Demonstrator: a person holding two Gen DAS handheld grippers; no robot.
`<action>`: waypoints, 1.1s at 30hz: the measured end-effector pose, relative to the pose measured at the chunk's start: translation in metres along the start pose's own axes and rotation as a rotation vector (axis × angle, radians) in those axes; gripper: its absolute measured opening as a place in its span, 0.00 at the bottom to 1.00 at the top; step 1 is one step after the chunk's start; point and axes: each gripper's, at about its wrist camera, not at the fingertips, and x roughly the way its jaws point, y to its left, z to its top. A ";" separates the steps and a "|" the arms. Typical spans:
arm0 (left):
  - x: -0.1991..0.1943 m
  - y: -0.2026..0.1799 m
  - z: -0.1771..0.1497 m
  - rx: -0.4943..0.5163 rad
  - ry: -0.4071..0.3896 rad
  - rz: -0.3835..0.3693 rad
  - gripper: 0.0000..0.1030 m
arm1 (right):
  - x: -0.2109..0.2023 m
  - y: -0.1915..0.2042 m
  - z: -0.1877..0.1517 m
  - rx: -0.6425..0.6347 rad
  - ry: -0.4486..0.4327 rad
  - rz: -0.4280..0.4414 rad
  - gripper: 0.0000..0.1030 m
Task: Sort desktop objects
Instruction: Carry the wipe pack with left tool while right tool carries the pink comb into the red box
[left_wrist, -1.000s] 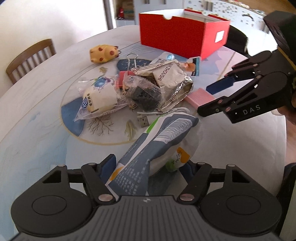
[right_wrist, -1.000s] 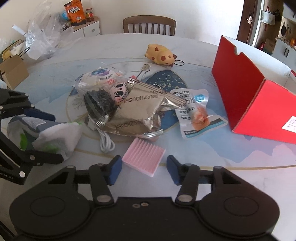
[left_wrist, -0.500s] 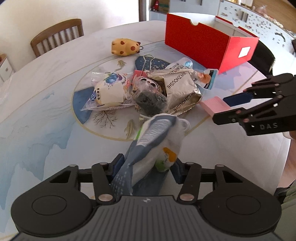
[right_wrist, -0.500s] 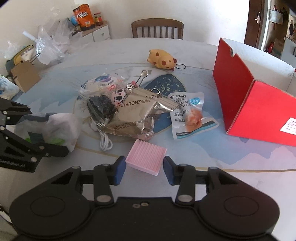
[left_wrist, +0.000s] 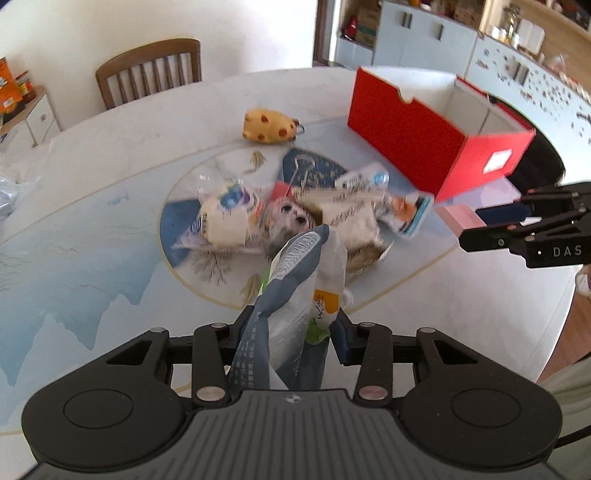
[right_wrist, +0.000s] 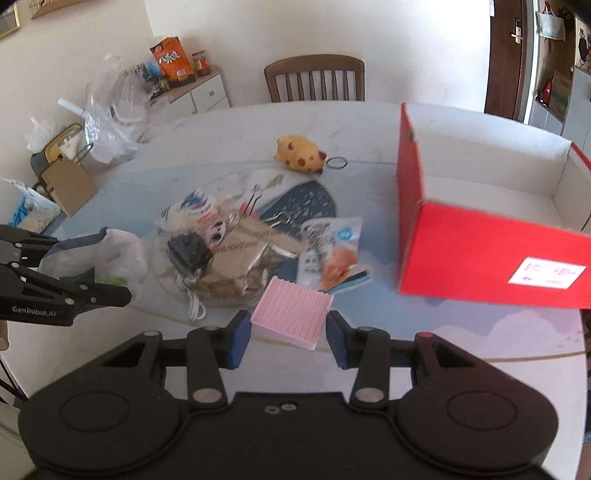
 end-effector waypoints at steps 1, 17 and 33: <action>-0.002 -0.003 0.004 -0.006 -0.006 0.000 0.40 | -0.005 -0.005 0.004 0.004 -0.004 0.005 0.43; -0.012 -0.067 0.075 0.006 -0.107 -0.022 0.40 | -0.052 -0.072 0.050 0.028 -0.098 0.042 0.43; 0.029 -0.141 0.152 0.118 -0.122 -0.071 0.40 | -0.060 -0.148 0.066 0.051 -0.135 -0.045 0.43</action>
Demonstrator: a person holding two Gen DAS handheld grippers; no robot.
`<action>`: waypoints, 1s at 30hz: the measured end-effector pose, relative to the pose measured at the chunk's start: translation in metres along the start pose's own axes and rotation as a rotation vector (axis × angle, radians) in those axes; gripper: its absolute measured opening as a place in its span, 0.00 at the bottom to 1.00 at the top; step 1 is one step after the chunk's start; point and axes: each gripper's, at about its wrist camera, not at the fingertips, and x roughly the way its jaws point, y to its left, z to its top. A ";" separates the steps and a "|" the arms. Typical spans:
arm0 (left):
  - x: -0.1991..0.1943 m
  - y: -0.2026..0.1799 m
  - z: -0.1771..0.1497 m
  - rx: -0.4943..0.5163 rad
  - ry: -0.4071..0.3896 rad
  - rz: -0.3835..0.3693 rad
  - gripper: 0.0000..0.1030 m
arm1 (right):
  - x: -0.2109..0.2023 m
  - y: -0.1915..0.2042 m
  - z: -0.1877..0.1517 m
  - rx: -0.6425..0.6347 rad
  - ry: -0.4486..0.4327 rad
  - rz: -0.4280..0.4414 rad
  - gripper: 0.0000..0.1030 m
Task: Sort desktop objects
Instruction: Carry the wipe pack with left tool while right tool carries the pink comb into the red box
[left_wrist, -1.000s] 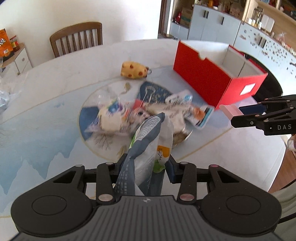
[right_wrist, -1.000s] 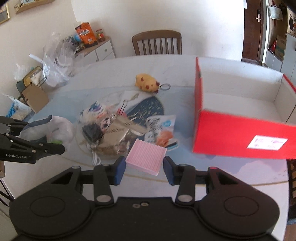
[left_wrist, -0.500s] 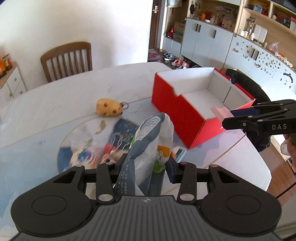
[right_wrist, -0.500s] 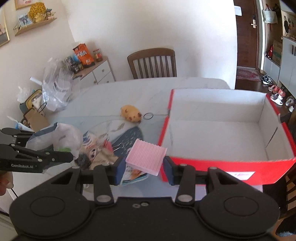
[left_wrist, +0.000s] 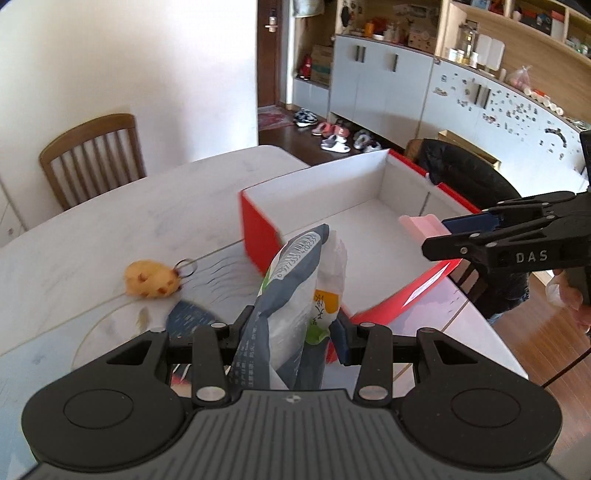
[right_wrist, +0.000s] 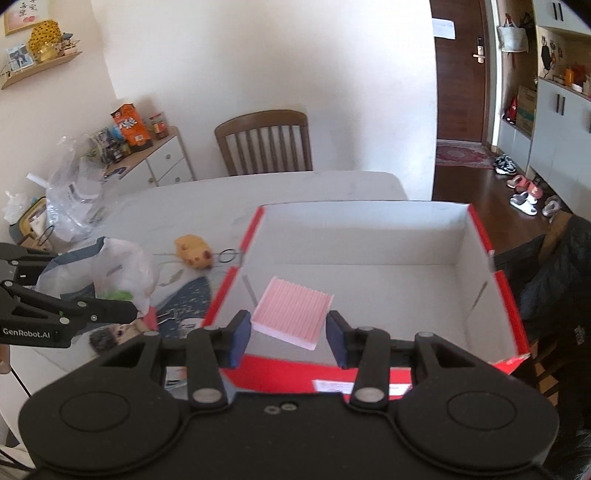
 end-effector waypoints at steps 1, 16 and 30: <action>0.004 -0.004 0.005 0.008 0.002 -0.007 0.40 | 0.000 -0.005 0.000 0.003 -0.001 -0.004 0.43; 0.082 -0.042 0.068 0.095 0.078 -0.077 0.40 | 0.024 -0.055 0.010 0.021 0.029 -0.066 0.43; 0.165 -0.061 0.093 0.203 0.235 -0.069 0.40 | 0.063 -0.079 0.011 -0.006 0.094 -0.121 0.43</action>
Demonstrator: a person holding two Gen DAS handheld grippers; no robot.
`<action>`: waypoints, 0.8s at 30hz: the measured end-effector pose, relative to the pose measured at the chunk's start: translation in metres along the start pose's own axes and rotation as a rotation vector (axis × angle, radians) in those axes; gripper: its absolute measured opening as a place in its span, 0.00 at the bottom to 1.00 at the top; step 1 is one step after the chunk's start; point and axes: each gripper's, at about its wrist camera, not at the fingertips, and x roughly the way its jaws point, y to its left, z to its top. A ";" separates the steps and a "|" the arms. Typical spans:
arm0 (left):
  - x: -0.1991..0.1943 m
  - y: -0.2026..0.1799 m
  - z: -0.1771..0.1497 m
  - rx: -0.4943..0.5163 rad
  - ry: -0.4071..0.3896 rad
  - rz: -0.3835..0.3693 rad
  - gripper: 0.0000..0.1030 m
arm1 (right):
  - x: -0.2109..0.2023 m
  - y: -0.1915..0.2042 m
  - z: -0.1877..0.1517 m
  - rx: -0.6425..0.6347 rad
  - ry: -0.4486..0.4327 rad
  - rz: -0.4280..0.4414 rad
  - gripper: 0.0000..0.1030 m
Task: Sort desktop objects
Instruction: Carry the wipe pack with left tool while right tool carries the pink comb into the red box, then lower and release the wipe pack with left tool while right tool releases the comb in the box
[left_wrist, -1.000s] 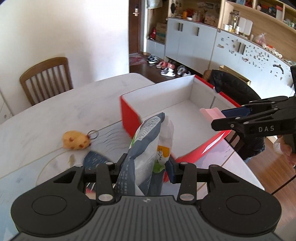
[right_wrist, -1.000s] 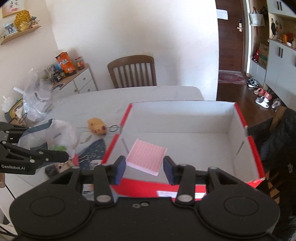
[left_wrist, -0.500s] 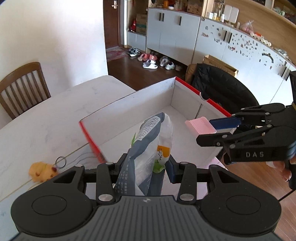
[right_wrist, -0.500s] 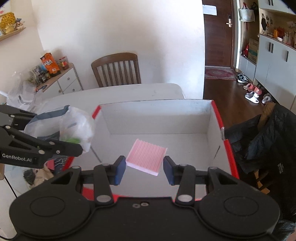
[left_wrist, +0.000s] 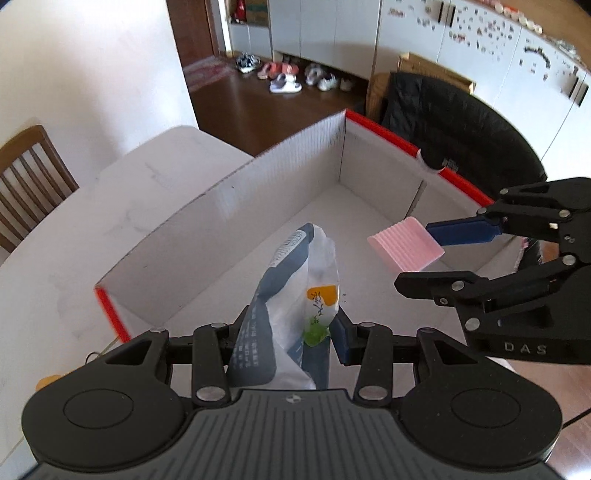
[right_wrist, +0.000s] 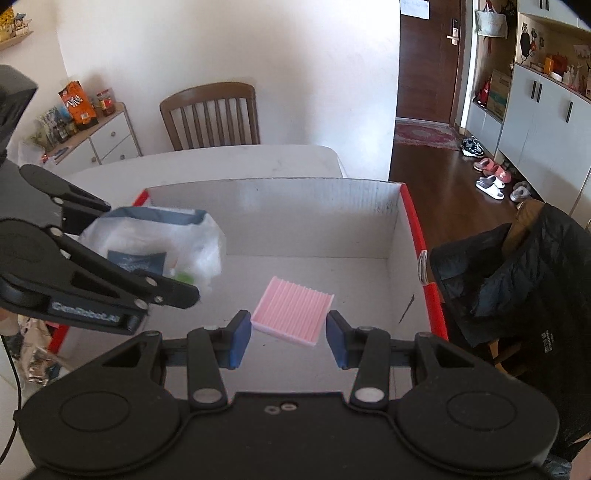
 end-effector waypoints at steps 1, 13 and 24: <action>0.006 0.000 0.001 0.004 0.014 -0.003 0.40 | 0.004 -0.001 0.000 -0.001 0.005 -0.001 0.43; 0.050 0.000 0.007 0.032 0.151 -0.016 0.40 | 0.041 0.007 0.001 -0.097 0.162 -0.029 0.42; 0.056 0.010 0.000 0.020 0.207 -0.053 0.41 | 0.062 0.006 0.003 -0.093 0.252 -0.030 0.42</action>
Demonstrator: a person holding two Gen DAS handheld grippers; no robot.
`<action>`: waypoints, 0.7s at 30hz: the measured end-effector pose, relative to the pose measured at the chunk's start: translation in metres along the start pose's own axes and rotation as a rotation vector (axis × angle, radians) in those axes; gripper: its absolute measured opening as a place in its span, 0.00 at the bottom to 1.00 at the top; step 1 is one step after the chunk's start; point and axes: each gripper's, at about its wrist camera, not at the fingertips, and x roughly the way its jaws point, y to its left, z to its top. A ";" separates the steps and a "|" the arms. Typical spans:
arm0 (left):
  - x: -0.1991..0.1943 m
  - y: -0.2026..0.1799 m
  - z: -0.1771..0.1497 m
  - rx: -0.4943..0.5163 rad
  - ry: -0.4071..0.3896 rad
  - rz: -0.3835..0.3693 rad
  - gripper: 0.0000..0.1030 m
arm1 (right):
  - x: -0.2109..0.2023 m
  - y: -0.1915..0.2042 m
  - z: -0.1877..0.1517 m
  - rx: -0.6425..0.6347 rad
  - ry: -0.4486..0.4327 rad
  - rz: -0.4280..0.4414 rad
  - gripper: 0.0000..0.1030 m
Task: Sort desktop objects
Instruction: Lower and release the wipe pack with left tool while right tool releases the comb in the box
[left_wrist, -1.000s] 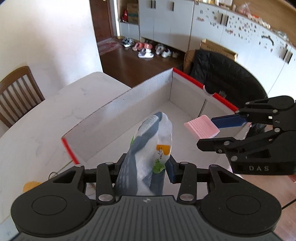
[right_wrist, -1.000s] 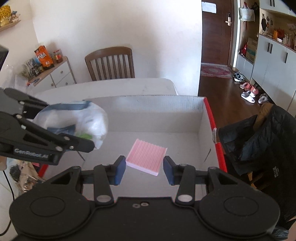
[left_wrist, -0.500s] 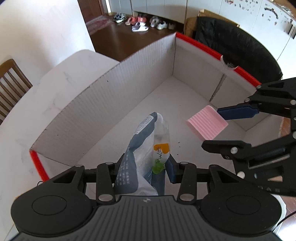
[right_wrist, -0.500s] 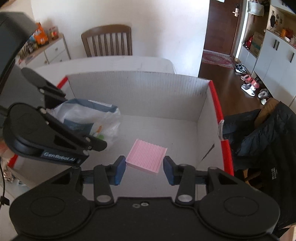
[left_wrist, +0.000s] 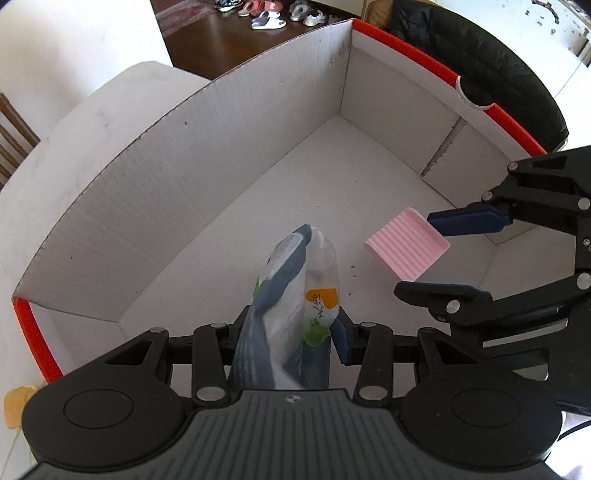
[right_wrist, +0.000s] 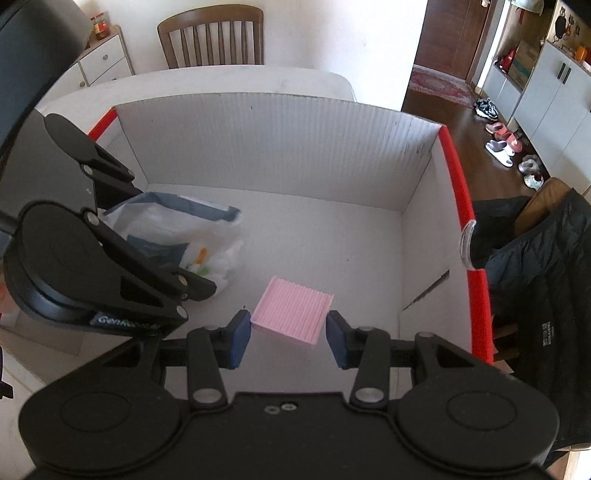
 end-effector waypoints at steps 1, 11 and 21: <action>-0.001 0.001 -0.001 -0.002 -0.002 -0.007 0.41 | 0.001 0.000 -0.001 0.000 0.006 0.004 0.42; -0.019 0.008 -0.010 -0.027 -0.047 -0.058 0.59 | 0.005 0.000 -0.006 -0.012 0.020 0.005 0.43; -0.045 -0.002 0.000 -0.038 -0.124 -0.060 0.61 | -0.015 -0.007 -0.012 -0.005 -0.019 0.036 0.46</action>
